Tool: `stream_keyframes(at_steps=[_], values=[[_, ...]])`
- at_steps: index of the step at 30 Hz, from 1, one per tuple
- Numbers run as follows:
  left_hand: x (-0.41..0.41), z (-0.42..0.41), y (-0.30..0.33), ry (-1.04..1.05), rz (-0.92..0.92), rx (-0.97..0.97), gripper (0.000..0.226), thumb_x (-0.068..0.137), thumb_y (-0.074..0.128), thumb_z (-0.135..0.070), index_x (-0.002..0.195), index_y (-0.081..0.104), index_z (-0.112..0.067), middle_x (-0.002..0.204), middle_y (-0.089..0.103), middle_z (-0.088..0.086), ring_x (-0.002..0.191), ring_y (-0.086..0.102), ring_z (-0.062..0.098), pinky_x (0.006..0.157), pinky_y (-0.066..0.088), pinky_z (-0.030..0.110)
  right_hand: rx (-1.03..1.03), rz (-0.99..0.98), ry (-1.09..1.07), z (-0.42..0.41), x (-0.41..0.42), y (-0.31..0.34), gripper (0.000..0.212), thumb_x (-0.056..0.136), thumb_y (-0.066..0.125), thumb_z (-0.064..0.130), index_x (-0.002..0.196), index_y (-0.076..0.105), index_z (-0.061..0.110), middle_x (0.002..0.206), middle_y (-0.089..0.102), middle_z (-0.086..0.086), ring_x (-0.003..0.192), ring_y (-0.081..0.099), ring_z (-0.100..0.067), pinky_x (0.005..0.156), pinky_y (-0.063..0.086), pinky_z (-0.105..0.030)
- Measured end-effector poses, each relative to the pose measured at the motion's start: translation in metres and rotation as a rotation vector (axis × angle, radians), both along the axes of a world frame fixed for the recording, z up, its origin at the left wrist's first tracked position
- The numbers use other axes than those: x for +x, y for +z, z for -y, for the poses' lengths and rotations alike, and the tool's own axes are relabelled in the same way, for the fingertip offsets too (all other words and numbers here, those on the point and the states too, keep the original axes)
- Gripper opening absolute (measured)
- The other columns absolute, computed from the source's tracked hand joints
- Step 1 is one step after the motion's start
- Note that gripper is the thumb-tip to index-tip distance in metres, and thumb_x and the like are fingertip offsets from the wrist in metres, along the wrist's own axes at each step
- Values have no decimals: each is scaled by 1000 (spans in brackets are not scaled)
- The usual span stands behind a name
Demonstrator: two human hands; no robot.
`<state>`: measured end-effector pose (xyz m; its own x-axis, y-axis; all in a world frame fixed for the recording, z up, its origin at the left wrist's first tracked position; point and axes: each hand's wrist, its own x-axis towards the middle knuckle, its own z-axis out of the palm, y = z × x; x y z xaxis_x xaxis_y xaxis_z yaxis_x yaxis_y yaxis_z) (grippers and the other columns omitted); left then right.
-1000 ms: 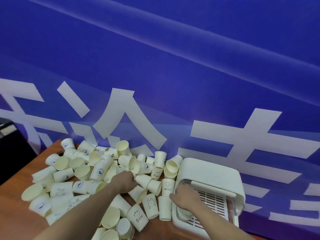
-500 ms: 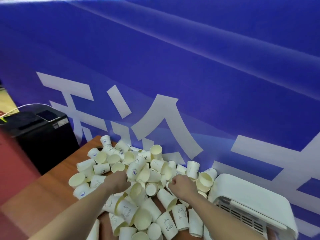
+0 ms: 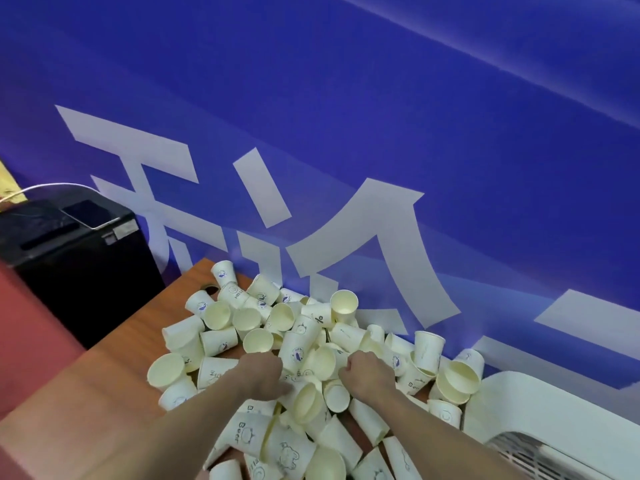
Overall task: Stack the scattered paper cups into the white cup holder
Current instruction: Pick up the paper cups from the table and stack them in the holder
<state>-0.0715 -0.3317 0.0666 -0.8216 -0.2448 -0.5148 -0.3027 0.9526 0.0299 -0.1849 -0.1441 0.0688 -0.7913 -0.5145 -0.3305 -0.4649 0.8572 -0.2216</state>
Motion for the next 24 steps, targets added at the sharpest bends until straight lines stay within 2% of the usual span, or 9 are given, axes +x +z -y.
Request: stream_keyframes(at_steps=[2,5,10,12,15,17,19,22,24], values=[[-11,-1,-1,-34,41,45,56,88,47,-66,67,43,-15,67,44,-3,74,51,21,69,44,34,25,1,-12,8,-6,-9,23,90,44,38,84,53,18,87,58,1,84,61,-23,66,41,-29],[-24,0,-4,-72,86,113,59,82,50,-74,77,52,-15,77,56,1,72,55,21,65,44,31,73,-4,-11,20,-15,-22,34,94,42,47,98,58,18,99,61,-1,97,62,-23,69,40,-30],[-34,-1,-16,-129,135,171,50,81,59,-64,66,50,-18,61,54,-3,49,50,11,61,51,29,143,24,1,31,-21,-37,41,95,41,50,109,59,16,102,61,0,100,62,-21,70,41,-30],[-36,0,-18,-137,132,173,41,83,60,-52,64,50,-17,62,56,0,46,49,11,62,53,30,150,29,-2,33,-20,-41,35,95,41,45,105,60,16,104,62,-2,99,62,-22,70,40,-30],[-35,2,-17,-118,131,198,35,83,60,-42,65,50,-14,63,57,3,46,51,14,52,49,26,144,26,-13,35,-18,-39,25,95,40,36,95,57,17,91,55,-2,96,63,-23,68,38,-29],[-34,4,-17,-97,122,219,34,83,60,-41,68,52,-12,65,58,4,51,55,19,55,53,30,136,20,-14,35,-17,-35,22,95,40,32,95,56,18,92,54,-3,90,60,-23,68,37,-29],[-32,6,-17,-91,95,211,33,84,58,-42,71,54,-12,70,57,4,61,56,22,60,53,33,126,19,-17,33,-14,-30,17,95,40,30,85,48,18,88,51,0,84,55,-22,68,37,-29],[-27,7,-17,-62,22,184,31,88,55,-43,84,55,-12,86,55,4,74,54,22,64,45,30,125,8,-32,26,-10,-23,28,94,42,28,68,36,20,74,42,4,78,51,-21,66,37,-29],[-24,7,-17,-12,-15,174,31,90,52,-42,91,57,-11,89,55,4,76,54,21,63,43,29,112,-2,-45,21,-5,-16,25,94,42,29,71,41,19,70,40,5,76,50,-19,65,38,-29]])
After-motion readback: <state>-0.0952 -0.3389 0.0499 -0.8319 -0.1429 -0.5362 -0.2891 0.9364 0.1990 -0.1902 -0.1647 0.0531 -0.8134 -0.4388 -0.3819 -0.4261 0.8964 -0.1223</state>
